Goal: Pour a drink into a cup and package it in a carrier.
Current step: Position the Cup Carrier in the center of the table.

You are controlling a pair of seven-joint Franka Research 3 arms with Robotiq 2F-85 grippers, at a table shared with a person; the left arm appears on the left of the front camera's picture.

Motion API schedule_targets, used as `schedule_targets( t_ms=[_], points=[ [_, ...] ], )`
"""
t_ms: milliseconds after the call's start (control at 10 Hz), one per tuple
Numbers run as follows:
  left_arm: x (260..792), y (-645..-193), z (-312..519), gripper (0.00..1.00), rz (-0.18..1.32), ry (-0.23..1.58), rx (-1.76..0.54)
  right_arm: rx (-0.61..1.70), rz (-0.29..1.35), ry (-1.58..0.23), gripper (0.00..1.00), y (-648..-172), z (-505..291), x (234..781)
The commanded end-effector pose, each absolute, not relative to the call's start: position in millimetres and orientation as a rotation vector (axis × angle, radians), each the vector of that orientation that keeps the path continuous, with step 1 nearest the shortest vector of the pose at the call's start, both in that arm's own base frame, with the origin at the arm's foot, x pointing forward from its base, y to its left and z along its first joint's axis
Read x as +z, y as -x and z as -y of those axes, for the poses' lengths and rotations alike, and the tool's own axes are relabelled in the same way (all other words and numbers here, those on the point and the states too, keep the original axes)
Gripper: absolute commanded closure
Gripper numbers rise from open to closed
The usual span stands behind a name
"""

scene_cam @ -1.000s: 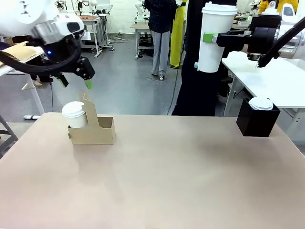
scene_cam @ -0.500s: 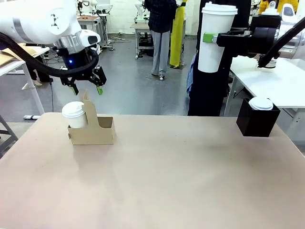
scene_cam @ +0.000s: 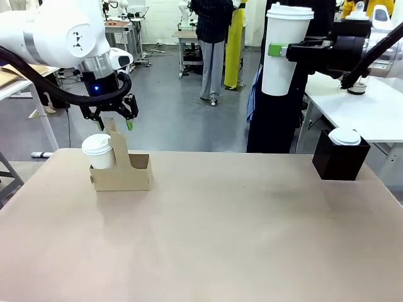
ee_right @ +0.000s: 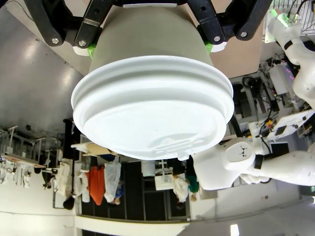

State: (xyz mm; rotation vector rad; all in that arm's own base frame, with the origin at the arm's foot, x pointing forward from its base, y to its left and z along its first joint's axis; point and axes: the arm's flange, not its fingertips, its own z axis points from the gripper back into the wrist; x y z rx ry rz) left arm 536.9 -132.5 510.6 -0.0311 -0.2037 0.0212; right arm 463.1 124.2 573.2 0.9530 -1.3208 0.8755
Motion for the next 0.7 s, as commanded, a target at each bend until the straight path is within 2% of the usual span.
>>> schedule_targets(
  t_ms=[0,200,300,400,500,600],
  points=[
    [507.4,-533.3,135.2,1.00,0.278,-0.006,0.063,0.885,1.334,-0.939,0.19,-462.2,-125.4,577.0],
    [506.2,-534.3,134.1,1.00,0.274,-0.028,0.070,0.885,1.334,-0.939,0.19,-462.2,-125.4,577.0],
    [504.3,-534.6,134.1,0.86,0.264,-0.033,0.080,0.885,1.334,-0.939,0.19,-462.2,-125.4,577.0],
    [502.1,-535.3,133.8,0.95,0.239,-0.039,0.075,0.885,1.334,-0.939,0.19,-462.2,-125.4,577.0],
    [499.9,-536.2,133.8,1.00,0.226,-0.034,0.068,0.885,1.334,-0.939,0.19,-462.2,-125.4,577.0],
    [498.3,-536.2,134.2,1.00,0.220,-0.032,0.067,0.885,1.334,-0.939,0.19,-462.2,-125.4,577.0]
  ],
)
